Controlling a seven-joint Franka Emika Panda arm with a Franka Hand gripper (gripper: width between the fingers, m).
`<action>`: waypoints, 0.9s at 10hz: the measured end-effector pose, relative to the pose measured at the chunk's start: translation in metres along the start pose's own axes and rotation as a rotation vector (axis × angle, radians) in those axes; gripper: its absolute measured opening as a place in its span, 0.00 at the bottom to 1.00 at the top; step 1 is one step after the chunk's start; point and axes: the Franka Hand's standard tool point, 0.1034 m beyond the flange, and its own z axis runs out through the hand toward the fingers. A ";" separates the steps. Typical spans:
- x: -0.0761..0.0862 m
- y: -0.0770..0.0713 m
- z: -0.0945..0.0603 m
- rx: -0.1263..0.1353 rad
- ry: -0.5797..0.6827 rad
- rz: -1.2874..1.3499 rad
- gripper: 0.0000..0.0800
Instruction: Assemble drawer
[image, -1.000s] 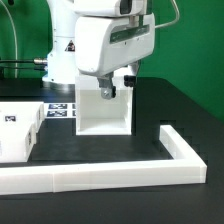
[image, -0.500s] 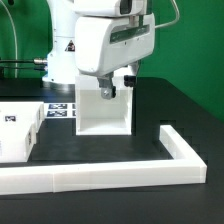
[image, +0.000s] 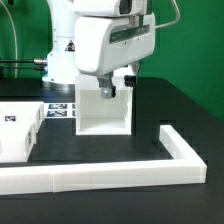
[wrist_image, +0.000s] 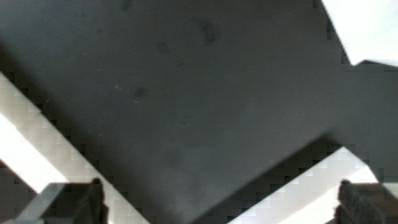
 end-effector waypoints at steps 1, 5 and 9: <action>-0.010 -0.018 -0.009 -0.003 -0.008 0.073 0.81; -0.018 -0.040 -0.020 -0.006 -0.015 0.138 0.81; -0.026 -0.047 -0.023 -0.040 0.028 0.272 0.81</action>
Offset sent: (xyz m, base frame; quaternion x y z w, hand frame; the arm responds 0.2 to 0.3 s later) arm -0.0338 0.0065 0.0121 0.0202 0.0205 0.0048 0.9996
